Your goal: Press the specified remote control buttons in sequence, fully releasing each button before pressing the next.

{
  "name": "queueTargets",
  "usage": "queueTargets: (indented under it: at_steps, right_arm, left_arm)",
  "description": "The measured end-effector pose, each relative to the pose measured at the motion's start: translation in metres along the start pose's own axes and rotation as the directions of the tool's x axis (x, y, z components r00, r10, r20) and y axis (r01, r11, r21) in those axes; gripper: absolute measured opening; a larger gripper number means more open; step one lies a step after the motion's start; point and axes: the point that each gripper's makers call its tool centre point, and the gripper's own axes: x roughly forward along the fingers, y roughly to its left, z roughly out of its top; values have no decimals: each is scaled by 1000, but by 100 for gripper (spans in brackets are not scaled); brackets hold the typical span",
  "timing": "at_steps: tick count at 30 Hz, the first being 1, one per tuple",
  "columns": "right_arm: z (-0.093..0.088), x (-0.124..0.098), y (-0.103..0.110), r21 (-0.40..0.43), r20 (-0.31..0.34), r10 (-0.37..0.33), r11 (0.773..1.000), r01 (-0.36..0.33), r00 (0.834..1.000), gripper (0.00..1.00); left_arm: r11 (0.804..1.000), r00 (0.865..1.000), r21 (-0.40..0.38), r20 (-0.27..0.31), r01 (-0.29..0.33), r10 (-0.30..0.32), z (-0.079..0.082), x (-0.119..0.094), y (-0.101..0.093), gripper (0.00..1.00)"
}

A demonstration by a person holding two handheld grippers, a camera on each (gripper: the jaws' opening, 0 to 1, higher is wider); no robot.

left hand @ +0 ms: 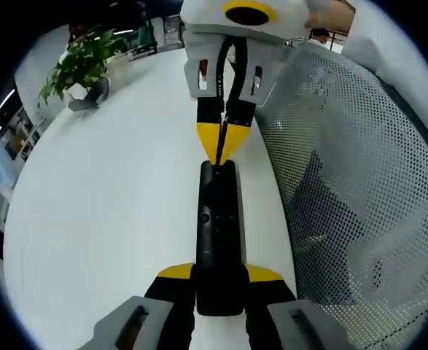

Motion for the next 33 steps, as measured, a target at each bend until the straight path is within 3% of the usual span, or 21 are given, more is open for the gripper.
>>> queueTargets:
  at_steps: [4, 9, 12, 17, 26, 30, 33]
  right_arm:
    - [-1, -1, -4, 154, 77, -7, 988, -5, 997, 0]
    - [-2, -3, -4, 189, 125, -24, 982, 0, 992, 0]
    - [11, -5, -4, 258, 211, -23, 966, -33, 977, 0]
    - [9, 1, -4, 182, 142, -9, 983, -17, 990, 0]
    - [11, 2, -5, 144, 112, 2, 989, -18, 994, 0]
    - [10, 2, -5, 170, 113, 0, 985, -20, 994, 0]
    - [10, 1, -6, 279, 168, -10, 959, -38, 986, 0]
  left_arm:
    - [1000, 1000, 7, -10, 4, -4, 0, 0, 0, 24]
    - [1000, 1000, 5, -18, 8, -7, 0, 0, 1, 24]
    - [1000, 1000, 2, -21, 8, -8, 0, 0, 1, 24]
    - [1000, 1000, 1, -22, 11, -11, 0, 0, 2, 24]
    - [1000, 1000, 6, -25, 13, -12, 0, 0, 3, 24]
    - [1000, 1000, 5, -26, 12, -12, 0, 0, 2, 24]
    - [1000, 999, 6, -30, 11, -11, 1, 1, 2, 24]
